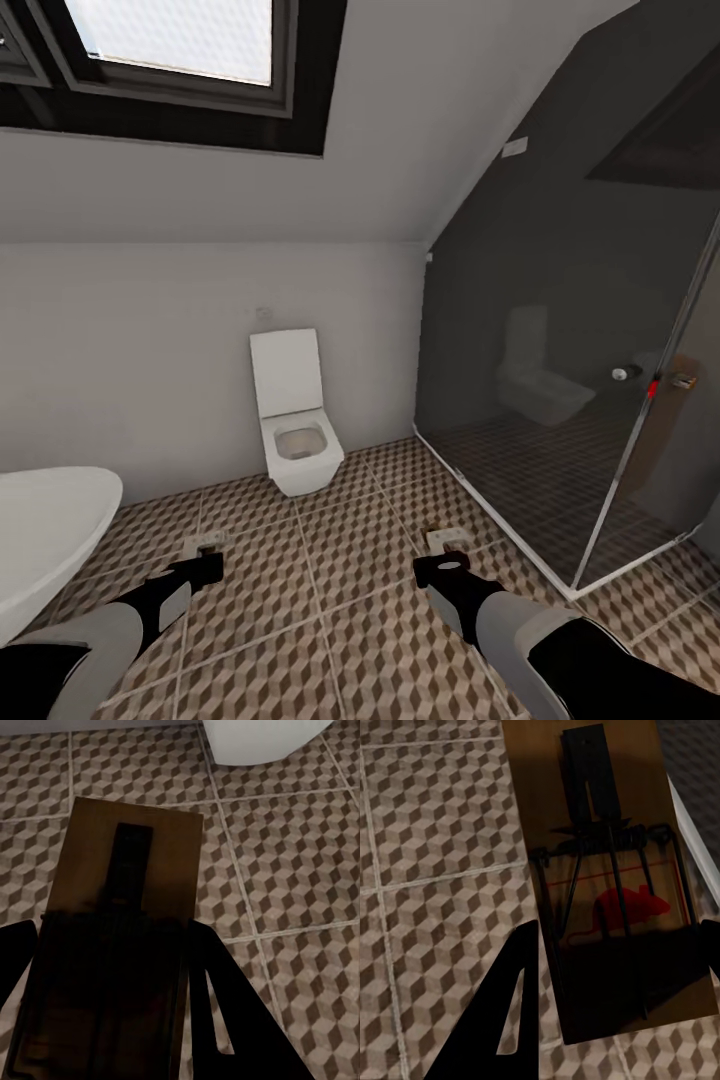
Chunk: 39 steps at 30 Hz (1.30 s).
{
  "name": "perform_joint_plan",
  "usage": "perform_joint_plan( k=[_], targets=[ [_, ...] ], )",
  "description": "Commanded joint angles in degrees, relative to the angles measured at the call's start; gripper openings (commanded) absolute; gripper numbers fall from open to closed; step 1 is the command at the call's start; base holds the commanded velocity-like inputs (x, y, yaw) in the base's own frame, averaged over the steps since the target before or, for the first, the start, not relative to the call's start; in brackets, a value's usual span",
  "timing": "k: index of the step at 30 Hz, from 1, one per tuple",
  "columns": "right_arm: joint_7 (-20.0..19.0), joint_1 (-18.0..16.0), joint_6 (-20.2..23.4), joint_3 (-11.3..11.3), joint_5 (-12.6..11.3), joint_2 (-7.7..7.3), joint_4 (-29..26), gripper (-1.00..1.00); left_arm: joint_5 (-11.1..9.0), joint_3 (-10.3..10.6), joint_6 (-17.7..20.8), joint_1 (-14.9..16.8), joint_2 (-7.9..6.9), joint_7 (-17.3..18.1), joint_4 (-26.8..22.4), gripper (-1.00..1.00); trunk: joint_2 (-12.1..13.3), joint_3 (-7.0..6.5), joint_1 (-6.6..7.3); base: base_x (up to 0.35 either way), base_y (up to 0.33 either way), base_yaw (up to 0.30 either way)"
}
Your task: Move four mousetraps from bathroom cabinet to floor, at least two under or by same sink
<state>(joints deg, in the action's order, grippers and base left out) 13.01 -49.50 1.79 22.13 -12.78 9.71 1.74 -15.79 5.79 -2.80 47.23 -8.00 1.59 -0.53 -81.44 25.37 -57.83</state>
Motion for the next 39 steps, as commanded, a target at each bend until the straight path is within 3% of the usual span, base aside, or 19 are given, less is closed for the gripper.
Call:
perform_joint_plan(
  k=[1, 12, 23, 39],
  targets=[
    [0.08, -0.08, 0.13, 0.50, -0.52, 0.00, 0.10, -1.00, -0.49, 0.48, -0.18, 0.05, -0.01, 0.17, 0.04, -1.00, -0.03, 0.06, -0.03, 0.272, 0.000, 0.026],
    [0.01, -0.08, 0.04, 0.68, -0.45, -0.17, 0.04, -1.00, -0.47, 0.29, 0.12, 0.05, 0.05, 0.14, -0.25, -1.00, -0.03, 0.06, -0.03, 0.310, 0.000, 0.006],
    [-0.19, -0.08, -0.61, 0.72, -0.41, -2.02, -0.06, -1.00, -0.55, 0.27, 0.25, 0.05, -0.02, 0.05, -0.26, -1.00, -0.03, 0.06, -0.03, 0.321, 0.000, 0.000],
    [-0.11, -0.08, -0.49, 0.56, -0.54, -2.40, -0.07, -1.00, -0.52, 0.18, -0.05, 0.05, -0.55, -0.10, -0.25, -1.00, -0.03, 0.06, -0.03, 0.322, 0.000, 0.000]
  ],
)
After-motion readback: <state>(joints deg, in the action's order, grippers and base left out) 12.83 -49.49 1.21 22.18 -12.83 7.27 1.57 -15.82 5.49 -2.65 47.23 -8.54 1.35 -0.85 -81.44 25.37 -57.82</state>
